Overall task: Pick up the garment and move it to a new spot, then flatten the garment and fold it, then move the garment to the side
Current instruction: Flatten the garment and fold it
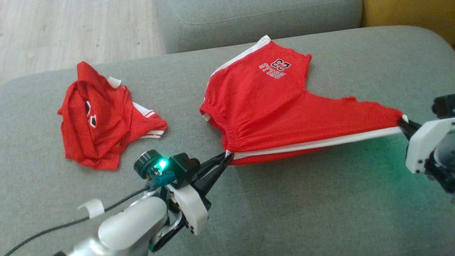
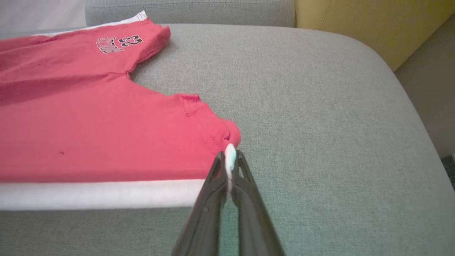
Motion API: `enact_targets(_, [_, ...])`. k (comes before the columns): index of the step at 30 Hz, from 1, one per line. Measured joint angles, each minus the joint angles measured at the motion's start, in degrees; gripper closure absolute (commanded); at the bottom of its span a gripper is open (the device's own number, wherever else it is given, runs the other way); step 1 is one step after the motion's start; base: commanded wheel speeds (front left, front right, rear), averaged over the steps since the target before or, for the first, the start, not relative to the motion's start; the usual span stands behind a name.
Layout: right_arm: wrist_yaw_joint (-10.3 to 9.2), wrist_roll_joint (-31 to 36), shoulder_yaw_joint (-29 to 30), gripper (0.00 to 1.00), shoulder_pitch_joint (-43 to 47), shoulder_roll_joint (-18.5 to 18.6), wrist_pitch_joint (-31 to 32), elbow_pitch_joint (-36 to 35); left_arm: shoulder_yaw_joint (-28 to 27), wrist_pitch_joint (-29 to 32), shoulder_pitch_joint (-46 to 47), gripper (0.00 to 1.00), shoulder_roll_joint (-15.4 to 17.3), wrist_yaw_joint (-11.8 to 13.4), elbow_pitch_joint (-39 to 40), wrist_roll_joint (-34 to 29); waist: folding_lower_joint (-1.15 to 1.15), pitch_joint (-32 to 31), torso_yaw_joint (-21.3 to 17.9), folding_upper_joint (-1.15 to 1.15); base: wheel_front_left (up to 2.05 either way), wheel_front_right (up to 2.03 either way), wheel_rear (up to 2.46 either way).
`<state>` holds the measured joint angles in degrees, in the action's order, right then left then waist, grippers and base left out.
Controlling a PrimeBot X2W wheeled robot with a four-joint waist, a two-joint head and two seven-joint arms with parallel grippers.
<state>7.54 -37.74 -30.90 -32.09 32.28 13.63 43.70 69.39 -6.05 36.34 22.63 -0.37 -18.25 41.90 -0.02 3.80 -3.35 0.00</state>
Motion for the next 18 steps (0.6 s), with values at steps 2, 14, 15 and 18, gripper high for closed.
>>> enact_targets(2, [0.0,-0.63,1.33,1.0,0.95,0.58,-0.08,-2.11,-0.12,0.37,-0.22,1.0,0.4,1.04,1.49,0.0,0.01,0.22,0.17,0.0,0.0,0.0,0.0])
enact_targets(14, [0.0,6.93,14.07,1.0,-3.57,-2.43,-4.14,-6.56,-4.31,0.12,4.98,1.0,-1.07,5.49,1.3,0.47,0.03,7.14,1.53,0.0,0.0,0.0,0.0])
enact_targets(15, [0.0,8.02,14.94,1.0,-4.82,-2.78,-4.14,-6.55,-4.64,-0.1,5.84,1.0,-1.49,5.5,0.88,0.47,0.03,7.9,1.73,0.0,0.0,0.0,0.0])
enact_targets(18, [0.0,11.11,16.97,1.0,-8.67,-3.55,-4.05,-6.21,-5.65,-0.35,8.1,1.0,-2.63,5.79,-0.45,0.48,0.03,10.37,2.44,0.0,0.0,0.0,0.0])
